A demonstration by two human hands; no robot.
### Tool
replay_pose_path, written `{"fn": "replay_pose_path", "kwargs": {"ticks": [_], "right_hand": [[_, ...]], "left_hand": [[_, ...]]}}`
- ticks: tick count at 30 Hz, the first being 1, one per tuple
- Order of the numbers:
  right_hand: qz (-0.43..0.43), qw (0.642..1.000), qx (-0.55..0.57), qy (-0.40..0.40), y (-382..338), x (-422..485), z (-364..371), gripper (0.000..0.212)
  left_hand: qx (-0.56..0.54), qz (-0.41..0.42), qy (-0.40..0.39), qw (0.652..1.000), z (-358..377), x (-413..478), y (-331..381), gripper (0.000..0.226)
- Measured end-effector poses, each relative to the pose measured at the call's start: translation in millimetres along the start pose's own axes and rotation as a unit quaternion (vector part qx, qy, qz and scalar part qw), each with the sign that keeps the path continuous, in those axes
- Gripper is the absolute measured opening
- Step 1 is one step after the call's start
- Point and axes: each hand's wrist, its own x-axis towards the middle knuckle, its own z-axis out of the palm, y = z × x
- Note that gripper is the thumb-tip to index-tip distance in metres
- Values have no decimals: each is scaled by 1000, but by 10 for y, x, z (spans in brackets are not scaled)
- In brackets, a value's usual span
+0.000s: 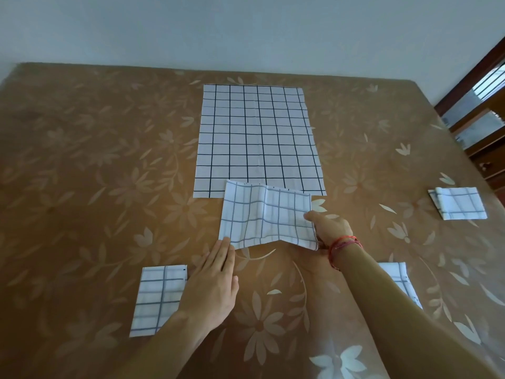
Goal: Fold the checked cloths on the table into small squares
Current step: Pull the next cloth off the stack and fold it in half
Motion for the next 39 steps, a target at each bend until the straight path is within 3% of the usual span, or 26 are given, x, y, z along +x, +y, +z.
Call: {"fn": "replay_pose_path", "kwargs": {"ticks": [6,10,16,22,27,33,39], "right_hand": [[-14,999,35,-15,11,-5,11,18],[-50,999,-10,-10,49,-2,-29,13],[-78,996,-34,-1,184,-57,-132,9],[-61,997,19,50,329,-86,-172,19],[-56,991,80,93,481,-232,-110,16],[9,979,203,15,577,-598,58,5],[20,972,192,-135,722,-796,169,16]], "left_hand": [[-6,6,2,1000,2,6,-16,60],[-54,2,0,999,-9,-5,-6,70],[-106,-11,18,994,-154,16,20,68],[-141,-19,25,989,-250,50,-4,74],[-140,41,48,988,-261,65,128,68],[-121,98,80,984,-268,122,430,66],[-81,60,29,994,-106,151,374,75]]}}
